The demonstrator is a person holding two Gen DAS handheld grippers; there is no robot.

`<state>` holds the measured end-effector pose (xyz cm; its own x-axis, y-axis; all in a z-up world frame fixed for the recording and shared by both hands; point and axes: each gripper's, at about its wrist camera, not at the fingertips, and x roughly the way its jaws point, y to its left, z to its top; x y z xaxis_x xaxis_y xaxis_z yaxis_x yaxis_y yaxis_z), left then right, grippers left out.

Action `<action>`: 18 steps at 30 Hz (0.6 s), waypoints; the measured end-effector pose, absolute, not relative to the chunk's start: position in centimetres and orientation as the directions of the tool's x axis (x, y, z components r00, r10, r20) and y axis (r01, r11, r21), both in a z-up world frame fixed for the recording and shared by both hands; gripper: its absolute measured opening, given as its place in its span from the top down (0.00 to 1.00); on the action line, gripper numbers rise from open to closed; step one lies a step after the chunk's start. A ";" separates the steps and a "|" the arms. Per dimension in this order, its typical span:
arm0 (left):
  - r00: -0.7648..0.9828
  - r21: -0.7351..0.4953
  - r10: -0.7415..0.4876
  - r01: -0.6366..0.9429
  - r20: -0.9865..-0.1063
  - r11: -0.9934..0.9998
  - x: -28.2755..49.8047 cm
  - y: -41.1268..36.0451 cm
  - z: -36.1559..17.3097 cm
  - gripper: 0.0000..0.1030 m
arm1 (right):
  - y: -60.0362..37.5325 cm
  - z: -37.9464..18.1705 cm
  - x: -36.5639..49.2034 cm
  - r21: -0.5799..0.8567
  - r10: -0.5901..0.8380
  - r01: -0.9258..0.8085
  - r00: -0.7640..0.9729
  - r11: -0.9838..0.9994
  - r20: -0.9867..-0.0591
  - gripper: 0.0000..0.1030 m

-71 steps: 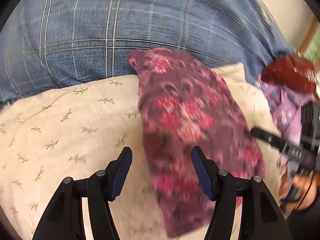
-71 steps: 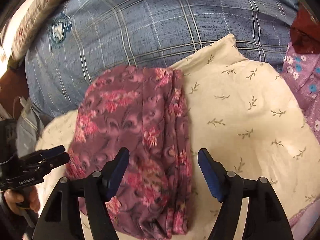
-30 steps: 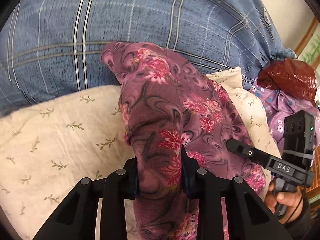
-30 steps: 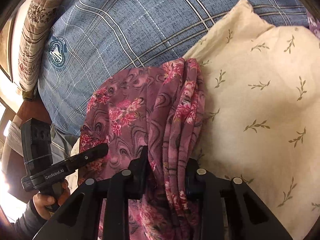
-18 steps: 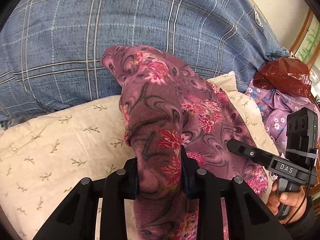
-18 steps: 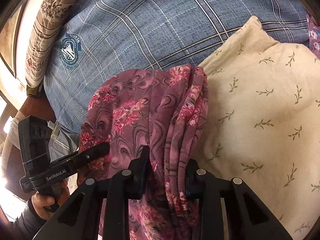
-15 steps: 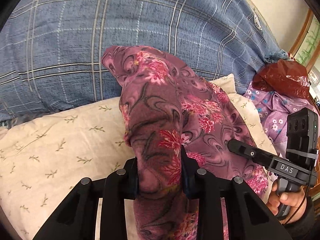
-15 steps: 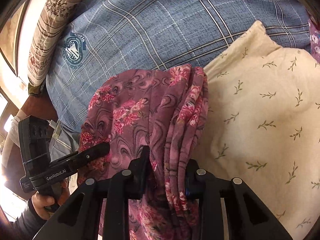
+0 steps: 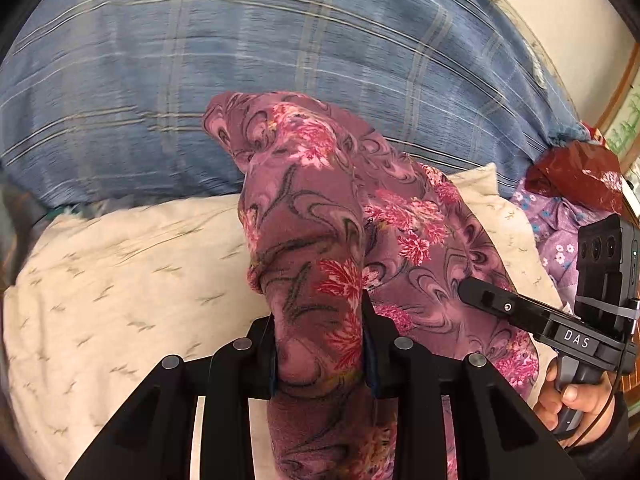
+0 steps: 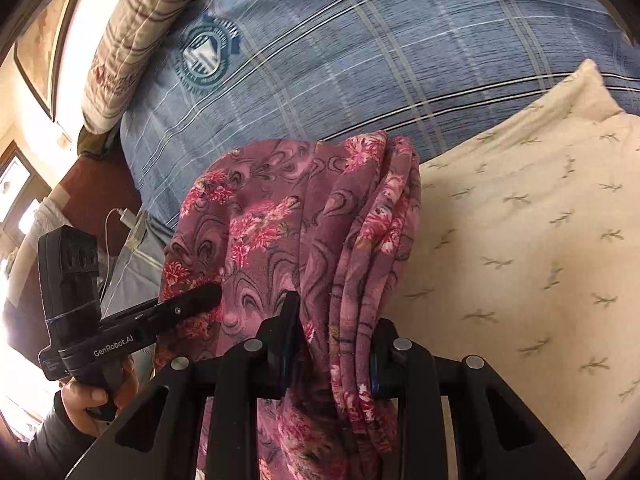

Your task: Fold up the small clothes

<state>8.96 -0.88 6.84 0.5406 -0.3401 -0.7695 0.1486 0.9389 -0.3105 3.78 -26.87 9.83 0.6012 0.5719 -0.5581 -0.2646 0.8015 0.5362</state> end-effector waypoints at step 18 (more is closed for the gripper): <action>0.469 -0.330 -0.334 0.094 -0.818 0.939 8.1 2.5 2.2 0.62 | -21.3 5.0 5.4 0.483 0.504 -0.204 0.571 0.852 -0.648 0.73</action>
